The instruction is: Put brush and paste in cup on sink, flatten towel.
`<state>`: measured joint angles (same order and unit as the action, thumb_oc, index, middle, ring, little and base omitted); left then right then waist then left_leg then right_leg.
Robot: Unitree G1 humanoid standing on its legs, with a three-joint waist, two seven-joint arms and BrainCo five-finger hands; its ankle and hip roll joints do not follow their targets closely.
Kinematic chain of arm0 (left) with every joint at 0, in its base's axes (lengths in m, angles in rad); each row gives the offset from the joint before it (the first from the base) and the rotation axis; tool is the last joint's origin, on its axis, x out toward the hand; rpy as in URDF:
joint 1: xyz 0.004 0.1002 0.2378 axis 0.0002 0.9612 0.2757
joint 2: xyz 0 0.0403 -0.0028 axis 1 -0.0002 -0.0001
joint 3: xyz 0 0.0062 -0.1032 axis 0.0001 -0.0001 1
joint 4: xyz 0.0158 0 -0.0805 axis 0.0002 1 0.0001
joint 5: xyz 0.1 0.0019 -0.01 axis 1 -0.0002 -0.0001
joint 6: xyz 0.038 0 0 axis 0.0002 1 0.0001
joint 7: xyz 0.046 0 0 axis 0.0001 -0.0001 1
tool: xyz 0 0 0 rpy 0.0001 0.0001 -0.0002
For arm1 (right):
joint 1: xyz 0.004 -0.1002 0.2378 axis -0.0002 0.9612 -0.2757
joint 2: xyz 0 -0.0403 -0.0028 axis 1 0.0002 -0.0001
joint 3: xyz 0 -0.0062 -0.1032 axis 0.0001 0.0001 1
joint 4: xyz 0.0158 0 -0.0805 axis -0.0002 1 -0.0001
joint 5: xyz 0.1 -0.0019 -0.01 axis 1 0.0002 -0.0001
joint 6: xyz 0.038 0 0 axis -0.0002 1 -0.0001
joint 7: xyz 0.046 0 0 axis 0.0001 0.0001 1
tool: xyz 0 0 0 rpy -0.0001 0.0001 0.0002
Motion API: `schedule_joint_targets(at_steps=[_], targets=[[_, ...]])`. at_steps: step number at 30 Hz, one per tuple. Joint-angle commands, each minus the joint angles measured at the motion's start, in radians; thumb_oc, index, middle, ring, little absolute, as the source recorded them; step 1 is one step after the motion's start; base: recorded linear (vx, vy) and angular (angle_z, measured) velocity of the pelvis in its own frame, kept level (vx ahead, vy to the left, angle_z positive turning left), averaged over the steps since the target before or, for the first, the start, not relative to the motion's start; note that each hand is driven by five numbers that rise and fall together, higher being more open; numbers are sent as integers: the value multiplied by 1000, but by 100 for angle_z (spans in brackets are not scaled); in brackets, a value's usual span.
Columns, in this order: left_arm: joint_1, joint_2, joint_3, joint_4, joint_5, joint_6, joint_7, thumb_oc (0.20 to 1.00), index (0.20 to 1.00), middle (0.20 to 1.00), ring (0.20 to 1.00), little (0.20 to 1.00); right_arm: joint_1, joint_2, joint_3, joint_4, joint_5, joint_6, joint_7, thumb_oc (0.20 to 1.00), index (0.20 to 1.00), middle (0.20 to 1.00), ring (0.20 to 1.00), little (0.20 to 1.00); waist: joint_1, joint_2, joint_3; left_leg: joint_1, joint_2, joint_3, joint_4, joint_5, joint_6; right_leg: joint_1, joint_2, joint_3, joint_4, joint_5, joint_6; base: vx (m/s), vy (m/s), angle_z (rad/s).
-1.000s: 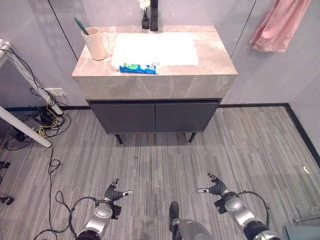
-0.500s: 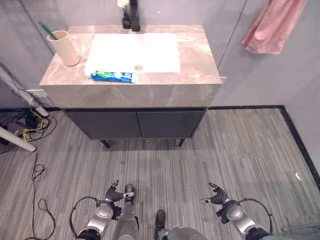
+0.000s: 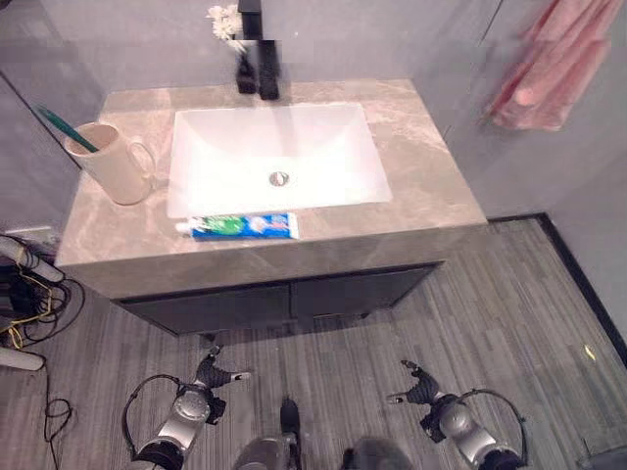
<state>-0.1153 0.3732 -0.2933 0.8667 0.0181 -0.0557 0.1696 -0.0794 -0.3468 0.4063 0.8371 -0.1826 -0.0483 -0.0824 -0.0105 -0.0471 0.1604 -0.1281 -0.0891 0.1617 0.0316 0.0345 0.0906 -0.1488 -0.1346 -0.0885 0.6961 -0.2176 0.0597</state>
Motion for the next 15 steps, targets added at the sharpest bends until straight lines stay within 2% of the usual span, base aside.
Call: schedule_joint_targets(at_steps=[1, 4, 5, 6, 7, 8, 9, 12, 14, 15], targets=[[-9, 35, 13, -48, 50, -32, 24, 1000, 1000, 1000, 1000, 1000, -57, 8, 15, -25, -22, -32, -2, 1000, 1000, 1000, 1000, 1000, 7, -17, 42, -42, 55, -11, 63, -52, -28, 72, 22, 26, -302, 322, 48, 246, 243, 33], [-17, 32, 4, -21, 50, -35, 30, 1000, 1000, 1000, 1000, 1000, -67, 5, 27, -35, -23, -36, -10, 1000, 1000, 1000, 1000, 1000, 9, -11, 51, -1, 65, -12, 24, -49, -35, 26, 32, -29, -357, 265, 41, 106, 69, 7], [-17, 32, 4, -21, 50, -36, 30, 1000, 1000, 1000, 1000, 1000, -68, 5, 27, -34, -23, -36, -10, 1000, 1000, 1000, 1000, 1000, 7, -10, 53, 2, 64, -14, 22, -49, -35, 29, 31, -32, -357, 264, 41, 75, 26, -15], [-18, 27, 1, -15, 50, -35, 29, 1000, 1000, 1000, 1000, 1000, -73, 5, 29, -39, -24, -36, -11, 1000, 1000, 1000, 1000, 1000, 7, -9, 60, 18, 67, -11, 15, -52, -40, 7, 26, -63, -393, 255, 43, 96, 21, 3], [-16, 23, -2, -22, 52, -35, 26, 1000, 1000, 1000, 1000, 1000, -79, 2, 27, -45, -25, -37, -15, 1000, 1000, 1000, 1000, 1000, 0, -7, 75, 32, 64, -16, 23, -58, -42, -17, 14, -73, -415, 280, 56, 94, 23, 4], [-17, 23, -2, -22, 52, -35, 26, 1000, 1000, 1000, 1000, 1000, -79, 1, 27, -45, -25, -37, -15, 1000, 1000, 1000, 1000, 1000, -1, -7, 76, 33, 64, -17, 23, -59, -42, -15, 14, -74, -416, 280, 56, 96, 4, 0], [-17, 16, -5, -21, 56, -36, 27, 1000, 1000, 1000, 1000, 1000, -87, -2, 25, -43, -29, -36, -17, 1000, 1000, 1000, 1000, 1000, -3, -7, 85, 38, 63, -16, 32, -67, -42, -26, -10, -84, -429, 313, 67, 60, -12, 1], [-18, 5, -5, -23, 59, -33, 27, 1000, 1000, 1000, 1000, 1000, -88, -9, 23, -49, -38, -30, -14, 1000, 1000, 1000, 1000, 1000, -5, -4, 88, 40, 60, -29, 55, -83, -44, -26, -24, -63, -418, 328, 73, 80, -45, 15], [-20, 1, -4, -13, 54, -34, 28, 1000, 1000, 1000, 1000, 1000, -86, -11, 21, -41, -32, -31, -16, 1000, 1000, 1000, 1000, 1000, -9, -6, 82, 41, 53, -45, 67, -89, -48, -13, -3, -7, -440, 308, 66, 77, -62, 27], [-20, 1, -4, -13, 54, -34, 28, 1000, 1000, 1000, 1000, 1000, -86, -11, 21, -41, -32, -31, -16, 1000, 1000, 1000, 1000, 1000, -9, -6, 83, 43, 54, -44, 67, -90, -48, -11, -2, -6, -441, 307, 66, 107, -123, 9]])
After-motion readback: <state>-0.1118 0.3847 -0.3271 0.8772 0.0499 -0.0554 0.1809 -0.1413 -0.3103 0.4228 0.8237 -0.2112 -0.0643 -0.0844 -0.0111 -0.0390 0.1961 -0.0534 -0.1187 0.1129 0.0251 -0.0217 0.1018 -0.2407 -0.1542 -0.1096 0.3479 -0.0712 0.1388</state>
